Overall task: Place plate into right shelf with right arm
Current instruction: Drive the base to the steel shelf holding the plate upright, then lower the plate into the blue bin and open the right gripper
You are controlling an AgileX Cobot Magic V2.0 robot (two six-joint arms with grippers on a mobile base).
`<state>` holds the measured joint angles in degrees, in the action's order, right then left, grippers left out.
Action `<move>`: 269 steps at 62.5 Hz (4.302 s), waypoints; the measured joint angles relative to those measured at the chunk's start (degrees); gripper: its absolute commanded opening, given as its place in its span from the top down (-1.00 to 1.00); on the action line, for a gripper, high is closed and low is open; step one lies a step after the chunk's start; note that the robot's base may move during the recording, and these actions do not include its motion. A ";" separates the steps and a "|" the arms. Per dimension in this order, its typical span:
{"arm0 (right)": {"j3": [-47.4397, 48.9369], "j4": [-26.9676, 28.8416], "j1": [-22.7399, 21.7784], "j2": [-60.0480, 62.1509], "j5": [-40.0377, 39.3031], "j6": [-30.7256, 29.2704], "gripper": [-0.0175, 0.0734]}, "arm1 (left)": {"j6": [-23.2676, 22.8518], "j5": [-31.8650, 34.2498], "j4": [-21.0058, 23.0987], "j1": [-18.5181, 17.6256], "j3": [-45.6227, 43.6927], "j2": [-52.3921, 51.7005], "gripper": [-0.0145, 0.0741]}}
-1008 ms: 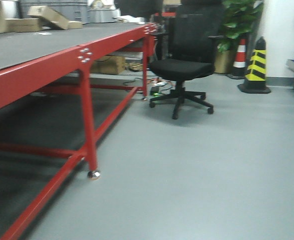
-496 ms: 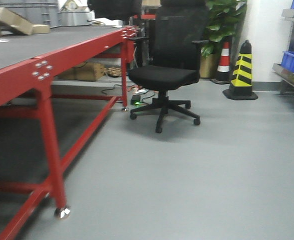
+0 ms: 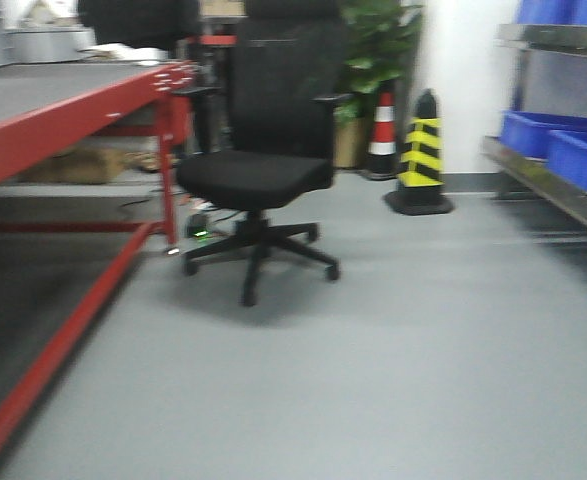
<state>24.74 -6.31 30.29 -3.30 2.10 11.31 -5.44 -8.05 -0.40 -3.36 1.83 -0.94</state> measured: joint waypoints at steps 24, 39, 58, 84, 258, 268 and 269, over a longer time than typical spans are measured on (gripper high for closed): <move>0.00 0.00 0.00 0.00 0.00 0.00 0.50 | 0.00 0.00 0.00 0.00 0.00 0.00 0.78; 0.00 0.00 0.00 0.00 0.00 0.00 0.50 | 0.00 0.00 0.00 0.00 0.00 0.00 0.78; 0.00 0.00 0.00 0.00 0.00 0.00 0.50 | 0.00 0.00 0.00 0.00 0.00 0.00 0.78; 0.00 0.00 0.00 0.00 0.00 0.00 0.50 | 0.00 0.00 0.00 0.00 0.00 0.00 0.78; 20.70 7.73 0.00 -18.36 -7.09 -3.34 0.50 | 0.00 0.00 0.00 0.00 0.00 0.00 0.78; 32.02 7.77 -0.09 -32.44 0.05 -5.00 0.50 | 0.00 0.00 0.00 0.00 0.00 0.00 0.78; 32.96 7.77 -0.21 -34.49 0.74 -5.12 0.50 | 0.00 0.00 0.00 0.00 0.00 0.00 0.78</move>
<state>57.70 1.45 30.08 -37.78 2.84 6.19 -5.44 -8.05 -0.40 -3.36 1.83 -0.94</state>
